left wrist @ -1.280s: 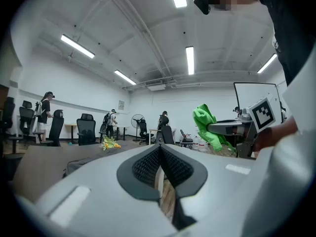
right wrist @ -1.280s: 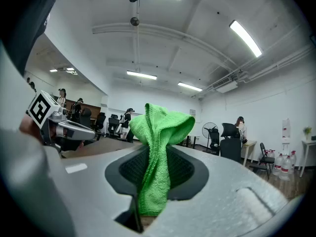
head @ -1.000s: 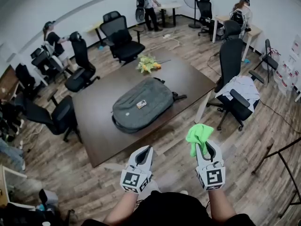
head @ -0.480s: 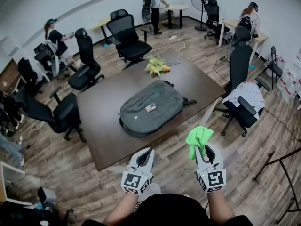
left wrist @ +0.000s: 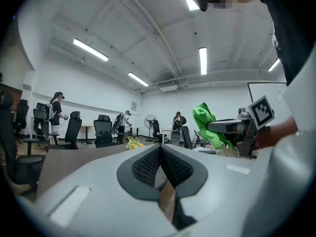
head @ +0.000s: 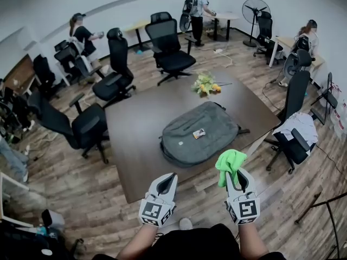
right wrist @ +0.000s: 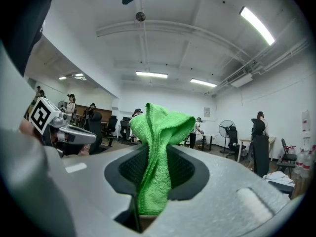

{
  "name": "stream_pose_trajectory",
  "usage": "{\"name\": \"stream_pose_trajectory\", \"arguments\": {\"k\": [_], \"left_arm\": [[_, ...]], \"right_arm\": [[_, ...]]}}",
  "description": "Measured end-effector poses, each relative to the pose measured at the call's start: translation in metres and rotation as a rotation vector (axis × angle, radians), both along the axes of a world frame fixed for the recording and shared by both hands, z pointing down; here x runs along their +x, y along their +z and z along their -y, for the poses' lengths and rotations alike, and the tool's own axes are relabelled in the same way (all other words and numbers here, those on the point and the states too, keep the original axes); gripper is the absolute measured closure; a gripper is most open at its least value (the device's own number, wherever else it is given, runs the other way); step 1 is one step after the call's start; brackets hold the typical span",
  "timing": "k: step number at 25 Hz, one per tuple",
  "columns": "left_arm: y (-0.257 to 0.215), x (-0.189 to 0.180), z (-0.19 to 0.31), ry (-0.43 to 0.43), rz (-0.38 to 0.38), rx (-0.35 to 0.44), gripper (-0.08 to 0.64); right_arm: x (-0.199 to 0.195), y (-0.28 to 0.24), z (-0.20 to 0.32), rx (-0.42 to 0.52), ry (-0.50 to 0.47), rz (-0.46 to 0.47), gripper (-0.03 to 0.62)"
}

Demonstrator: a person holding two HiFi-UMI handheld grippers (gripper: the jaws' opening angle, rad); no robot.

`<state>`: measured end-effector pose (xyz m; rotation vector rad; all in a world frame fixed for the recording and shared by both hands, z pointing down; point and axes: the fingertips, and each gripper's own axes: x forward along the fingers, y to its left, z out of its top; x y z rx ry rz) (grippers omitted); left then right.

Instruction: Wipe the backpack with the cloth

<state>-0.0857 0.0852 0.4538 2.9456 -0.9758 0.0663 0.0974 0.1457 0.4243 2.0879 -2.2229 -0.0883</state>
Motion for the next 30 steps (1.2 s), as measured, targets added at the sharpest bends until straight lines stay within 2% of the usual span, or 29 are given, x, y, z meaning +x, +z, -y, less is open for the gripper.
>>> {"name": "stream_pose_trajectory", "arguments": {"k": [8,15,23,30], "left_arm": [[0.002,-0.044,0.034,-0.095,-0.037,-0.015,0.541],[0.006,-0.065,0.062,-0.172,-0.034,-0.024,0.541],[0.007,-0.06,0.104,-0.259,0.003,-0.02,0.541],[0.008,-0.035,0.148,-0.309,0.051,-0.02,0.541]], "right_arm": [[-0.024,0.014,0.045,-0.048,-0.036,-0.044,0.492],[-0.05,0.017,0.091,-0.06,-0.157,-0.062,0.491],[-0.067,0.027,0.15,-0.103,-0.303,-0.058,0.491],[-0.053,0.045,0.204,-0.18,-0.374,-0.062,0.491]]}}
